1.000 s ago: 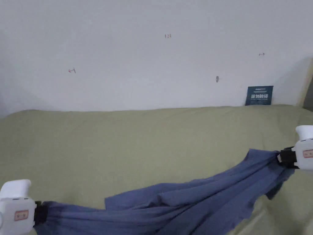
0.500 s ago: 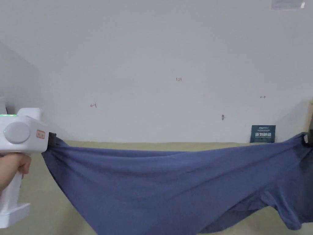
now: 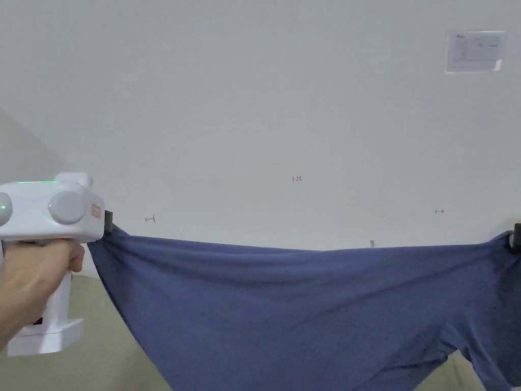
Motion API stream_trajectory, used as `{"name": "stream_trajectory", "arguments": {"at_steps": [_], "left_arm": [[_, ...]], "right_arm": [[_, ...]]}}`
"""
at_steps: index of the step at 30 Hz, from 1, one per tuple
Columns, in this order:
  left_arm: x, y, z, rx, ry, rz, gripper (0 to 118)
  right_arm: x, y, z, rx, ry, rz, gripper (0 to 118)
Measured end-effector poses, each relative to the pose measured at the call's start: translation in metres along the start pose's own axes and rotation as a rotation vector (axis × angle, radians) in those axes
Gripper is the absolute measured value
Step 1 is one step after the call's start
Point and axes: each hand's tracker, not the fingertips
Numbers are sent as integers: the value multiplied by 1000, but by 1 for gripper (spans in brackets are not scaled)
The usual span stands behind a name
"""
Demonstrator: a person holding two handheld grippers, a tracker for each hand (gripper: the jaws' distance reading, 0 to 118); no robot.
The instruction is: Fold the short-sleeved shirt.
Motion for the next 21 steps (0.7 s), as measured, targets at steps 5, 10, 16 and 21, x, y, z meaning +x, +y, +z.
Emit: {"name": "stream_trajectory", "arguments": {"at_steps": [5,10,16,21], "left_arm": [[17,15,-37,32,70,-35,4],[30,26,-77,37,88,-26,4],[47,23,-119,35,106,-63,4],[54,-8,-145,20,119,-88,4]], "right_arm": [[-8,22,-45,13,-36,49,3],[-13,35,-87,18,-51,68,3],[-24,36,-136,25,-81,103,3],[-25,16,-168,15,-101,148,3]]}}
